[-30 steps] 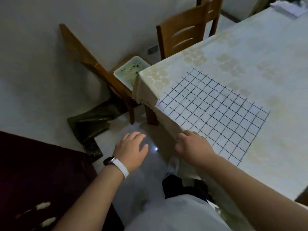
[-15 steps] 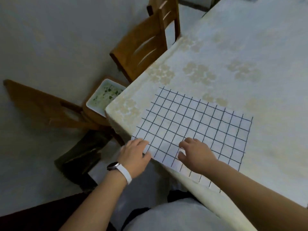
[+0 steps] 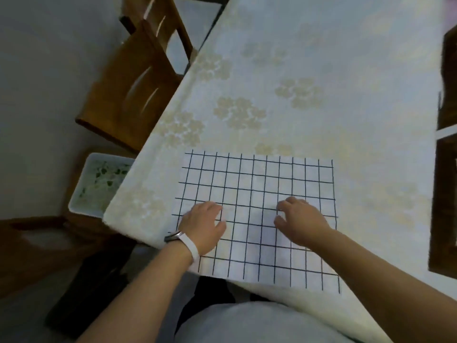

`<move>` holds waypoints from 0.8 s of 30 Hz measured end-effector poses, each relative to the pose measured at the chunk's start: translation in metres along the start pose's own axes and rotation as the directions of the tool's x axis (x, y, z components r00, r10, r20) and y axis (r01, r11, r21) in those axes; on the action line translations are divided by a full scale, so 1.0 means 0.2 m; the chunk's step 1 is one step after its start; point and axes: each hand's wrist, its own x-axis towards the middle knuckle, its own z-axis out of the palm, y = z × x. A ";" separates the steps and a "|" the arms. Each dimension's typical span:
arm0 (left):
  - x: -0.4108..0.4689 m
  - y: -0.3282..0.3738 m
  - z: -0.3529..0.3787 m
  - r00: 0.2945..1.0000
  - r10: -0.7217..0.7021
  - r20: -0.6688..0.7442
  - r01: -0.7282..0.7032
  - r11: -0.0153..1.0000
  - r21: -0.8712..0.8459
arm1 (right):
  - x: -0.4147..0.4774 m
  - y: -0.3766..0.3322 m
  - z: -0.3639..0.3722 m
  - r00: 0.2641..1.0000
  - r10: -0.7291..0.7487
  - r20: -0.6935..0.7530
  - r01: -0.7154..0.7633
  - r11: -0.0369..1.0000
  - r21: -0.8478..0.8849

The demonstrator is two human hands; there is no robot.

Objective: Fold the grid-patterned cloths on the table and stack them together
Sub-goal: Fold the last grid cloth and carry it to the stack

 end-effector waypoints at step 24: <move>1.05 -0.12 -0.36 0.982 0.170 0.082 -0.186 0.947 0.263 | 0.69 0.21 -0.25 0.975 0.222 -0.007 -0.222 0.975 0.022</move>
